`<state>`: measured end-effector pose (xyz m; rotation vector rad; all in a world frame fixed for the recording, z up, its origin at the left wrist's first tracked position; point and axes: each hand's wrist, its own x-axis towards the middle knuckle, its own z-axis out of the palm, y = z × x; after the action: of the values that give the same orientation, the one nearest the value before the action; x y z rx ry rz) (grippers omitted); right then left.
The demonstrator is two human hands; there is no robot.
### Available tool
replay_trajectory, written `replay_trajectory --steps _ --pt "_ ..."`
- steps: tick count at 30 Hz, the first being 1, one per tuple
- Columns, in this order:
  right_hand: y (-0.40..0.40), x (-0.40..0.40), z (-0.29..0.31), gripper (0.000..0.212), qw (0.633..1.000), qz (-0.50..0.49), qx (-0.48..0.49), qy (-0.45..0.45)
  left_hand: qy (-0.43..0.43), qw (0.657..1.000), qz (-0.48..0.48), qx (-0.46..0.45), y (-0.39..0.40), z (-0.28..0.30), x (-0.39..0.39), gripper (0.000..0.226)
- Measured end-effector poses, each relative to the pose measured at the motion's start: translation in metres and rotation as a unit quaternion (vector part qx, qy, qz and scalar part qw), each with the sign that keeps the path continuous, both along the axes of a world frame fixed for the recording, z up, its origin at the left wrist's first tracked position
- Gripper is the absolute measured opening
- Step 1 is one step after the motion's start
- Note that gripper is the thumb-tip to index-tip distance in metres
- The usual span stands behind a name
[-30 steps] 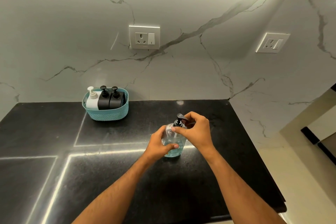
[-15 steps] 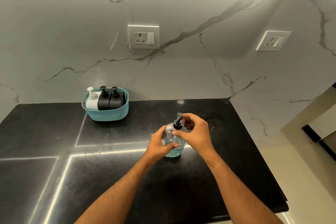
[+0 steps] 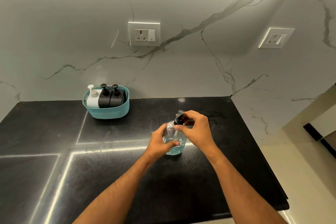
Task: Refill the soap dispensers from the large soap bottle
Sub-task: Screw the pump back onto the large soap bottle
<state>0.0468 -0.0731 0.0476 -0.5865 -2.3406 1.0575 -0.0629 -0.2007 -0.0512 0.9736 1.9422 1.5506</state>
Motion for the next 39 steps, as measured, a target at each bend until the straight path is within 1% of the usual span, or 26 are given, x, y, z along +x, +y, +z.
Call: replay_trajectory --steps 2,6,10,13,17,23,27,33,37,39 --pt "0.003 -0.001 0.003 0.037 1.000 0.017 -0.002 -0.014 0.003 1.000 0.000 0.001 0.000 -0.001 -0.001 0.064" --pt "0.011 0.000 0.006 0.043 0.997 0.052 -0.035 -0.034 0.000 1.000 0.000 0.003 0.000 0.000 -0.001 0.064" --pt "0.006 0.001 0.005 0.038 0.999 -0.002 -0.035 -0.013 -0.001 1.000 -0.001 0.005 0.000 0.001 0.000 0.063" --pt "-0.003 -0.001 0.003 0.046 0.999 -0.038 -0.018 -0.013 0.003 1.000 -0.002 0.005 -0.001 0.001 0.000 0.061" --pt "-0.007 0.002 -0.001 0.058 0.999 -0.021 -0.031 0.001 0.001 1.000 -0.005 0.008 -0.001 0.000 0.000 0.064" --pt "-0.007 0.002 -0.002 0.052 0.999 -0.030 -0.016 0.000 0.010 1.000 -0.005 0.011 -0.001 -0.001 0.000 0.064" --pt "-0.007 0.002 -0.001 0.063 1.000 -0.019 -0.023 0.001 0.006 1.000 -0.007 0.010 -0.001 0.000 0.000 0.065" --pt "-0.002 0.003 -0.002 0.049 1.000 -0.019 -0.014 -0.009 0.011 1.000 -0.007 0.005 -0.002 0.004 0.000 0.065" --pt "-0.002 0.002 -0.003 0.056 1.000 -0.010 -0.022 -0.003 0.004 1.000 -0.008 0.006 -0.002 0.008 0.001 0.064" --pt "-0.002 0.001 -0.003 0.056 1.000 -0.010 -0.024 -0.002 0.003 1.000 -0.006 0.006 -0.002 0.009 0.001 0.064"
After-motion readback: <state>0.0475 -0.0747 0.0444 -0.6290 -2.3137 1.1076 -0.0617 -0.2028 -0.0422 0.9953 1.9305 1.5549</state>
